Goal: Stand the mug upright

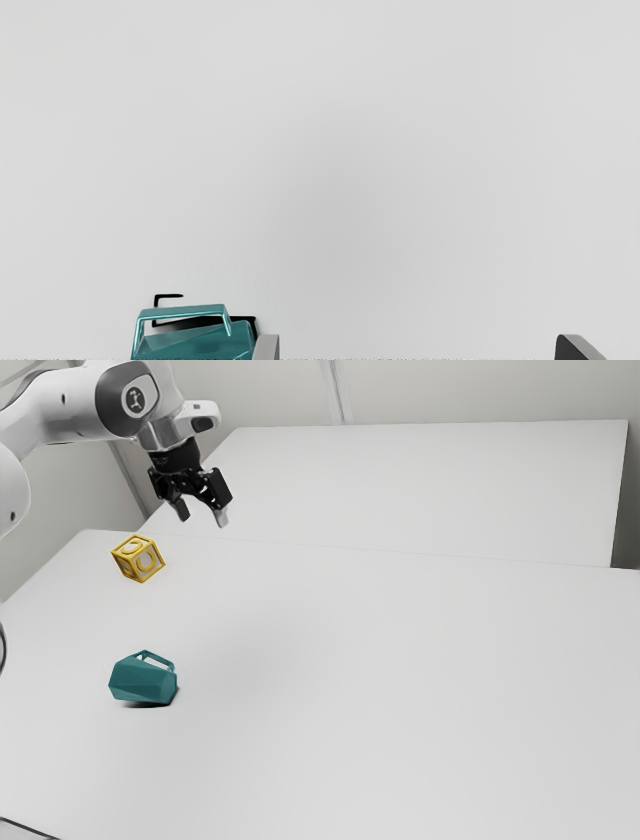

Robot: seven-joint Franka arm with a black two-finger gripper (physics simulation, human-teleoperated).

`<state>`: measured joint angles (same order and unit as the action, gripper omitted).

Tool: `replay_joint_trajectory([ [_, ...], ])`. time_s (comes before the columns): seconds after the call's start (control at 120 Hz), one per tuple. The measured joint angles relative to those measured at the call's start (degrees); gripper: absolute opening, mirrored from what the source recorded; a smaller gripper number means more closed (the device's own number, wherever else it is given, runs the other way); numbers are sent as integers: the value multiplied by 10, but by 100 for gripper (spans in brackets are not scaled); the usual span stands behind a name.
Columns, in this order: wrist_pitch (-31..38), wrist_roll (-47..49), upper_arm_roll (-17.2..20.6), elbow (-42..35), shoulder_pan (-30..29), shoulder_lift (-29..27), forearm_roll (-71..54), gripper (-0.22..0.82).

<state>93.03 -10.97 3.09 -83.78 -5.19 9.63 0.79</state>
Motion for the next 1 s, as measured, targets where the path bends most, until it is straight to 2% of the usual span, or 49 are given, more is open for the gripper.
replay_joint_trajectory([
  [0.233, -7, 5, 0, 0, 0, -1, 0, 60],
  [0.433, -26, 6, -4, -10, 3, -28, 6, 60],
  [0.517, -39, 2, -61, -59, 23, -72, 45, 60],
  [0.6, -56, -13, -126, -77, 30, -84, 90, 60],
  [0.7, -74, -38, -171, -84, -1, -82, 131, 60],
  [0.842, -98, -85, -263, -130, -26, -82, 197, 60],
  [0.9, -104, -109, -283, -141, -55, -76, 217, 60],
  [1.0, -109, -151, -292, -144, -107, -39, 251, 61],
])
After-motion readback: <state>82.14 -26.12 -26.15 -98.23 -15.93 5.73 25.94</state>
